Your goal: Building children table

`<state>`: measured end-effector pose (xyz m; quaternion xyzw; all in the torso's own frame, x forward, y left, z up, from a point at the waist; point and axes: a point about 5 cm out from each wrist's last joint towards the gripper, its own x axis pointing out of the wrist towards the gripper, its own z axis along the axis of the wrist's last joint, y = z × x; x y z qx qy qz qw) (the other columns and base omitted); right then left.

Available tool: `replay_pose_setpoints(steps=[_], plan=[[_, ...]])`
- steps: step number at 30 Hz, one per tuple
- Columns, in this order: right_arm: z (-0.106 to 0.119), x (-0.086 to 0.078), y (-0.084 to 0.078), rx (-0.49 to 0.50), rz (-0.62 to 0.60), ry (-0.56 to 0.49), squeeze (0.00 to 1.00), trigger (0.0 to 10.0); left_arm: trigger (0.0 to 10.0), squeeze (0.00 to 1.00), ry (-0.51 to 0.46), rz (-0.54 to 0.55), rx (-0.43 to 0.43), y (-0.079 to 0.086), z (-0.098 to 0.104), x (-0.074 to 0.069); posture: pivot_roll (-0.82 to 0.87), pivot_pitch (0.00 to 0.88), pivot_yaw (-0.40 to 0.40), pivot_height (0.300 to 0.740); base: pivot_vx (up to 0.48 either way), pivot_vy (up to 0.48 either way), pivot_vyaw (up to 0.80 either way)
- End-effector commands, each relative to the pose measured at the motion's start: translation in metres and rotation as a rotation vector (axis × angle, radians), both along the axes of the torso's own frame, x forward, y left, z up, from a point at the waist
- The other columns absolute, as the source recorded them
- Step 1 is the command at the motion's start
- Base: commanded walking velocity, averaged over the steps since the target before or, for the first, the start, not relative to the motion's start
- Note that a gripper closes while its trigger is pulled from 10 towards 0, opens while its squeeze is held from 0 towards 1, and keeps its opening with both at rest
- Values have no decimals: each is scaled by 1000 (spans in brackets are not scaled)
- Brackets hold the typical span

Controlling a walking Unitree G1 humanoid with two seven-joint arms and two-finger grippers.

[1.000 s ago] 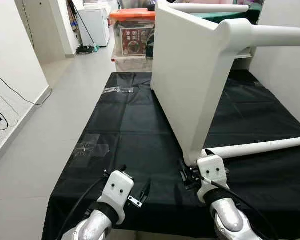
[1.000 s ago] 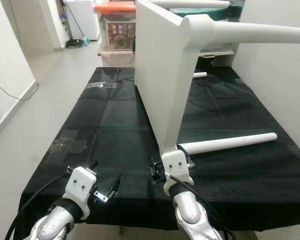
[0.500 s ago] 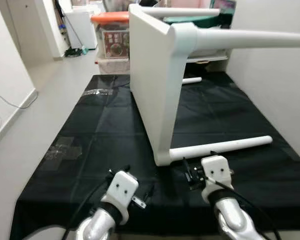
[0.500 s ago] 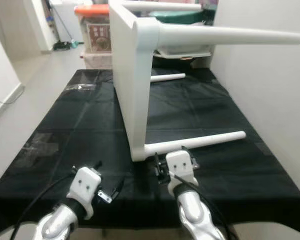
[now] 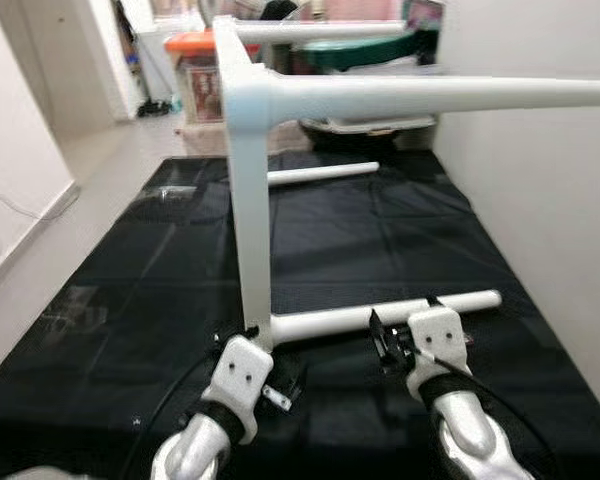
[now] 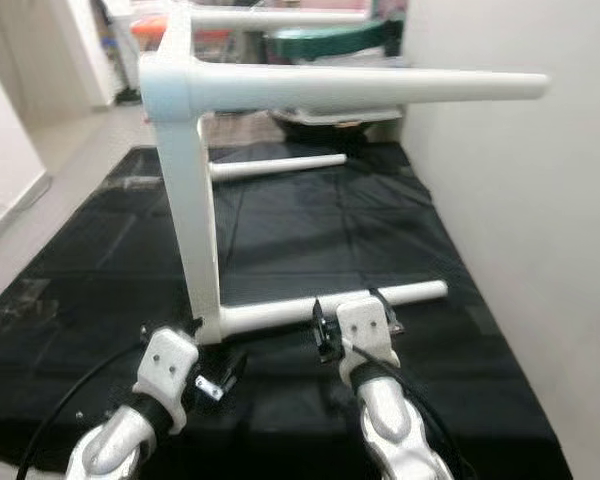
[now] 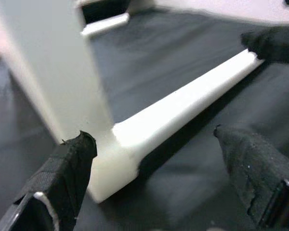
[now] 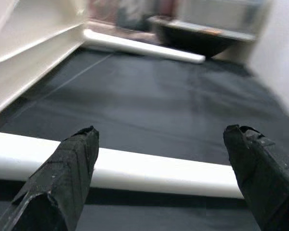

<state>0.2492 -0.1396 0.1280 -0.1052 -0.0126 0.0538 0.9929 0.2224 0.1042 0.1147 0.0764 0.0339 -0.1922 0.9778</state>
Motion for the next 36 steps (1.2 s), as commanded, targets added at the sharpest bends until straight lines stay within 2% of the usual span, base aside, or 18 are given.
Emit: replay_pose_setpoints(steps=[1, 8, 15, 17, 18, 19, 21, 24, 26, 27, 30, 32, 33, 36], plan=[[1, 0, 1, -3, 7, -13, 0, 10000, 10000, 0, 14, 2, 3, 2, -3, -1, 36, 53, -12, 740, 0, 0, 0], [6, 2, 1, 5, 3, -45, 0, 10000, 10000, 0, 14, -2, -3, 1, -2, -2, 39, 53, -13, 740, 0, 0, 0], [7, 5, 2, -26, 4, -53, 0, 10000, 10000, 0, 22, -34, -21, -1, -2, -2, 41, 50, -11, 740, 0, 0, 0], [6, 5, 3, -27, 7, -53, 0, 10000, 10000, 0, 37, -91, -35, -4, -1, -1, 42, 48, -10, 740, 0, 0, 0], [6, 5, 4, -27, 7, -54, 0, 10000, 10000, 0, 28, -159, -26, -9, 0, 1, 37, 42, -7, 740, 0, 0, 0], [6, 5, 4, -27, 7, -54, 0, 10000, 10000, 0, 28, -159, -26, -9, 0, 1, 37, 42, -7, 740, 0, 0, 0], [7, 5, 4, -27, 6, -58, 0, 10000, 10000, 0, 13, -268, -9, -16, 3, 5, 34, 42, -2, 740, 0, 0, 0], [7, 5, 4, -26, 3, -62, 0, 10000, 10000, 0, 3, -317, 3, -21, 4, 8, 33, 41, -2, 740, 0, 0, 0], [7, 4, 4, -26, 0, -63, 0, 10000, 10000, 0, -5, -337, -11, -25, 6, 18, 33, 38, 0, 740, 0, 0, 0], [7, 4, 4, -26, 0, -63, 0, 10000, 10000, 0, -5, -337, -11, -25, 6, 18, 33, 38, 0, 740, 0, 0, 0], [7, 3, 4, -23, -5, -64, 0, 10000, 10000, 0, -26, -356, 3, -29, 9, 39, 24, 40, 9, 740, 0, 0, 0], [7, 3, 4, -22, -7, -64, 0, 10000, 10000, 0, -30, -353, 1, -30, 10, 44, 24, 40, 9, 740, 0, 0, 0], [7, 2, 4, -20, -10, -66, 0, 10000, 10000, 0, -36, -347, -12, -30, 13, 52, 23, 44, 12, 740, 0, 0, 0], [7, 2, 4, -19, -10, -66, 0, 10000, 10000, 0, -39, -346, -17, -30, 14, 55, 23, 44, 12, 740, 0, 0, 0]])
